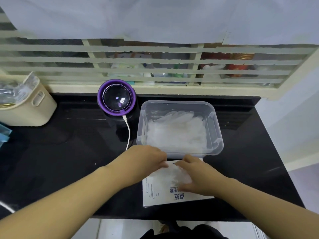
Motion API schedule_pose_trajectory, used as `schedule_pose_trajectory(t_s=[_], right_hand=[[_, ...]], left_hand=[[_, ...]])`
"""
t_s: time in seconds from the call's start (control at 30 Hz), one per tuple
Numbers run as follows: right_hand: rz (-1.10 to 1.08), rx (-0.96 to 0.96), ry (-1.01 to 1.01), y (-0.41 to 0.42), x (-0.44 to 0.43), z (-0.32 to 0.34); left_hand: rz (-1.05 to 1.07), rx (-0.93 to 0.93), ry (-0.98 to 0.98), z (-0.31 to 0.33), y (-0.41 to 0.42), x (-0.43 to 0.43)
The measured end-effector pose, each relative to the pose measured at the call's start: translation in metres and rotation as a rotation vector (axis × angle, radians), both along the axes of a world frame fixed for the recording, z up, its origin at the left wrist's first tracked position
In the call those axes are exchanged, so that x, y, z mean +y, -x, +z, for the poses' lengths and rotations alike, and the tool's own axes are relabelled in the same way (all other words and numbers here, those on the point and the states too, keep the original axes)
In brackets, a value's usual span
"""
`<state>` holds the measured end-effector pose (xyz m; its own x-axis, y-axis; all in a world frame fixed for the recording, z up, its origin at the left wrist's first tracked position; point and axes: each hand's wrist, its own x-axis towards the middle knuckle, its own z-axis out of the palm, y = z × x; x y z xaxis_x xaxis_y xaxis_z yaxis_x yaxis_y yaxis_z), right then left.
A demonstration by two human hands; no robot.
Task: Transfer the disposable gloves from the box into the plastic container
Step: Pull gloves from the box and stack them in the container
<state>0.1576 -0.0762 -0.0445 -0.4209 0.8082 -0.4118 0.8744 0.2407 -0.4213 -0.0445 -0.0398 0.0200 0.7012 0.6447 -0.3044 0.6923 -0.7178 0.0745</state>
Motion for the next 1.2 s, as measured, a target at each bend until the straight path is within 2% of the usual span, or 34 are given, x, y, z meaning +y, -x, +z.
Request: schedule_pose_trajectory(t_s=[0.1,0.23,0.3,0.47,0.53,0.6,0.63,0.77,0.87,0.93,1.1,1.2], right_hand=[[-0.022,0.010,0.010,0.002,0.000,0.001],[-0.024,-0.001,-0.002,0.002,-0.001,-0.004],[-0.035,-0.005,-0.010,0.002,-0.001,-0.006],[-0.064,0.006,0.000,0.002,-0.003,-0.006],[-0.086,0.004,0.023,0.002,-0.003,-0.007],[-0.122,0.026,0.054,0.003,-0.003,-0.007],[-0.141,0.040,0.064,0.004,-0.003,-0.007],[-0.215,0.038,0.066,0.013,-0.005,-0.017],[-0.301,0.051,0.049,0.015,-0.002,-0.032],[-0.294,0.066,0.042,0.017,-0.001,-0.036],[-0.248,-0.034,0.063,0.012,0.001,-0.045],[-0.271,-0.002,0.092,0.010,0.002,-0.044]], left_hand=[[-0.045,-0.053,-0.017,0.004,-0.003,0.000],[-0.167,-0.337,-0.170,-0.002,-0.001,0.000],[-0.142,-0.262,-0.108,0.001,-0.004,0.000],[0.114,-0.133,0.230,-0.003,0.010,0.009],[0.101,0.020,0.252,-0.007,0.020,0.009],[0.024,0.114,0.189,-0.015,0.025,0.008],[0.012,0.089,0.165,-0.016,0.024,0.007],[0.110,-0.202,0.139,-0.012,0.011,0.006],[-0.017,-0.251,-0.030,-0.009,-0.004,-0.002],[-0.149,-0.356,-0.161,-0.013,-0.006,-0.005],[-0.229,-0.493,-0.162,-0.019,0.007,-0.004],[-0.208,-0.513,-0.164,-0.015,0.016,-0.005]])
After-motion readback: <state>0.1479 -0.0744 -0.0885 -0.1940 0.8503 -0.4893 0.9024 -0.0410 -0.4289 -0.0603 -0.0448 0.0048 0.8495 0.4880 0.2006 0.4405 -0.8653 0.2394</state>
